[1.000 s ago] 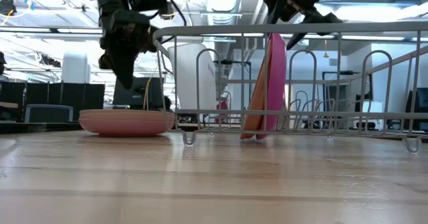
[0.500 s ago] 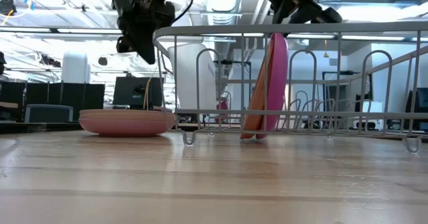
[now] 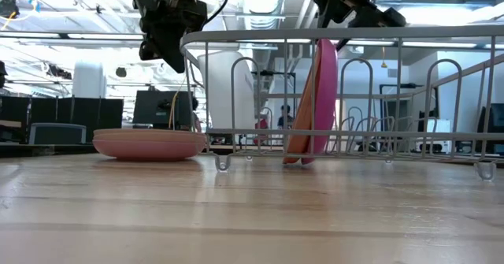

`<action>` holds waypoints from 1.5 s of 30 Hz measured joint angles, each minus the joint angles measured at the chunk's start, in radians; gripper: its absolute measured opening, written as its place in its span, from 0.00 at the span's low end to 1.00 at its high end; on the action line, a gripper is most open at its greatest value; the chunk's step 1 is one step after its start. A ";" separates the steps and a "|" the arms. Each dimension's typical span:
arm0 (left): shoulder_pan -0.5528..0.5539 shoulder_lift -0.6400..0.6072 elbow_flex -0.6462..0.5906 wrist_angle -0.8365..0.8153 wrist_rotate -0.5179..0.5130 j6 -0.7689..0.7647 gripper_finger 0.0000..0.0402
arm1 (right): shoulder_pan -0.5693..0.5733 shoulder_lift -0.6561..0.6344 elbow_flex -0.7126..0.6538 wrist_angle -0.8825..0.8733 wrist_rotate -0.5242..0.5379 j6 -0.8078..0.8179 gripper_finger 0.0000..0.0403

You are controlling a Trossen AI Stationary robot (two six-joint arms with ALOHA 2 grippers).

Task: Sort dishes
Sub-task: Adjust the plates in the dish rack

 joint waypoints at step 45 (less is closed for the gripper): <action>-0.006 0.000 0.001 -0.054 0.009 0.076 0.00 | -0.013 0.030 0.001 0.081 0.000 -0.060 0.34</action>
